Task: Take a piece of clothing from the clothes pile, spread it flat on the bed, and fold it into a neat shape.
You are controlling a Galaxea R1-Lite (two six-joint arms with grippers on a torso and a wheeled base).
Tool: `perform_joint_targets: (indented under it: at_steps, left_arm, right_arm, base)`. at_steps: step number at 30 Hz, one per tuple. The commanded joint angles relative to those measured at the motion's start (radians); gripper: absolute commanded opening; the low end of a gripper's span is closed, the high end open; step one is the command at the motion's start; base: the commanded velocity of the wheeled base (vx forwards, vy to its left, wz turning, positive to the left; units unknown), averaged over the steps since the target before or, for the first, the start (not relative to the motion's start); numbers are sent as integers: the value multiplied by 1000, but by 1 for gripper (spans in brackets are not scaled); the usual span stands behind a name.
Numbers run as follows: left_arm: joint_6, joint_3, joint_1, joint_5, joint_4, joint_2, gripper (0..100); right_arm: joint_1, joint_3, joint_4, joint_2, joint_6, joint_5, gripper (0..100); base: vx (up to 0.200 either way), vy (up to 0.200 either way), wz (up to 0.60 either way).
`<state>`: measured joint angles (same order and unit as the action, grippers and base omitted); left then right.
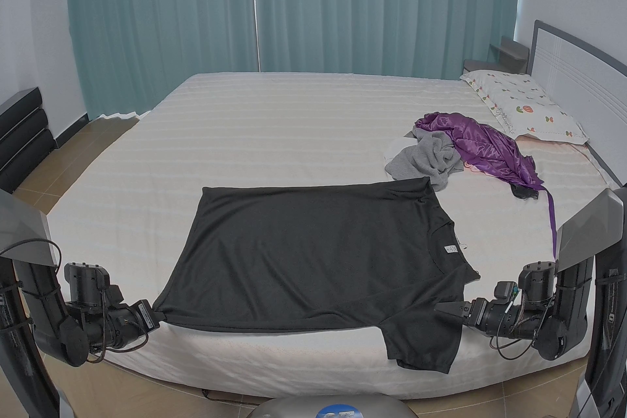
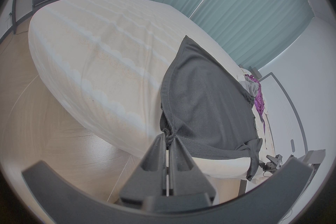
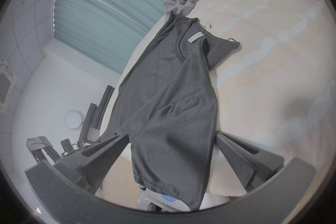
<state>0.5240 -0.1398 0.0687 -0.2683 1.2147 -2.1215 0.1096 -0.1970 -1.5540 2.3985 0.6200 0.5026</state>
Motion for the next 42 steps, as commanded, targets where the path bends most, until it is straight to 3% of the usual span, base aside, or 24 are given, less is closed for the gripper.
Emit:
perform_joint_targets:
  at_steps: [1,6,7,18,26,32,42]
  left_arm:
    - [1,0,0,0,0,-2,0]
    - [1,0,-1,0,0,-2,0]
    - [1,2,-1,0,0,-2,0]
    - [1,2,0,0,0,6,0]
    - [-1,9,0,4,-4,23,0]
    - [-6,11,5,6,-9,46,0]
    - [-12,23,11,8,-11,66,0]
  right_arm:
    - [5,-12,-14,24,0,-9,100]
    - [5,-15,-14,24,1,-15,100]
    - [5,-15,-14,24,1,-15,0]
    - [-30,34,-15,-12,-11,-87,0]
    - [-34,116,-15,-94,-13,-75,0]
    - [-59,192,-15,-150,-39,2,0]
    - [-111,197,8,-164,-69,11,0]
  base:
    - [0,0,0]
    - [0,0,0]
    - [0,0,0]
    - [0,0,0]
    - [0,0,0]
    - [0,0,0]
    - [0,0,0]
